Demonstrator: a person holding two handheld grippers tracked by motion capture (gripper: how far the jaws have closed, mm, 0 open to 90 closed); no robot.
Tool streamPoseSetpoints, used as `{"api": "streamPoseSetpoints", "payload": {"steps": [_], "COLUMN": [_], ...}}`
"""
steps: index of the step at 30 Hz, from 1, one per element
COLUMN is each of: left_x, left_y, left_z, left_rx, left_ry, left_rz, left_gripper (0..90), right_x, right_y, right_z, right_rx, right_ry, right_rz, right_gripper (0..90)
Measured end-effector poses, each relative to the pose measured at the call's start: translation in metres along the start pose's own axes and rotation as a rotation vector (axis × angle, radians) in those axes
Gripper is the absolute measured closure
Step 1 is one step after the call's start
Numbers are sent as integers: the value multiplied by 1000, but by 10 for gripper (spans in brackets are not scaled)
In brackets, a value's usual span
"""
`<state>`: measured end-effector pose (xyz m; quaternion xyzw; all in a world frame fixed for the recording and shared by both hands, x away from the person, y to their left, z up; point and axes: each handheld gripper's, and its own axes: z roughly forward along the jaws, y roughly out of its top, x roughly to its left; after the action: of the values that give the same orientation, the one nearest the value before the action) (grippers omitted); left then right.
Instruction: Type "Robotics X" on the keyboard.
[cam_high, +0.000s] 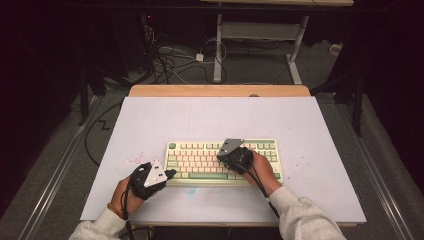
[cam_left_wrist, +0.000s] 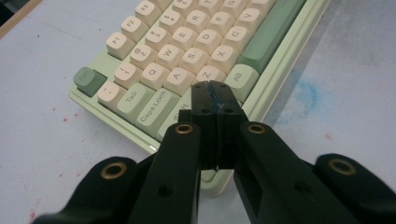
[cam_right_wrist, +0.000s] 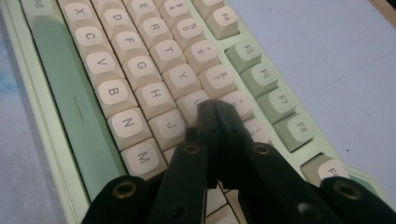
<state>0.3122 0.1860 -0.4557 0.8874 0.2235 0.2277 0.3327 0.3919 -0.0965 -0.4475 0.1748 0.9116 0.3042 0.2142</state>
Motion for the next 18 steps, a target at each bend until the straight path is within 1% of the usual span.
{"api": "streamPoseSetpoints", "payload": {"steps": [1, 3, 9, 18], "left_x": [0, 0, 0, 0], "left_y": [0, 0, 1, 2], "left_z": [0, 0, 0, 1], "left_rx": [-1, -2, 1, 2], "left_ry": [0, 0, 2, 3], "left_rz": [-1, -4, 0, 2], "left_gripper": [876, 876, 876, 876], "right_x": [0, -1, -2, -2], "right_y": [0, 0, -3, -9], "right_z": [-2, -6, -16, -32], "right_rx": [-12, -35, -78, -138], "right_ry": [-4, -9, -16, -36], "right_rz": [0, 15, 41, 60], "right_gripper": [900, 900, 900, 900]}}
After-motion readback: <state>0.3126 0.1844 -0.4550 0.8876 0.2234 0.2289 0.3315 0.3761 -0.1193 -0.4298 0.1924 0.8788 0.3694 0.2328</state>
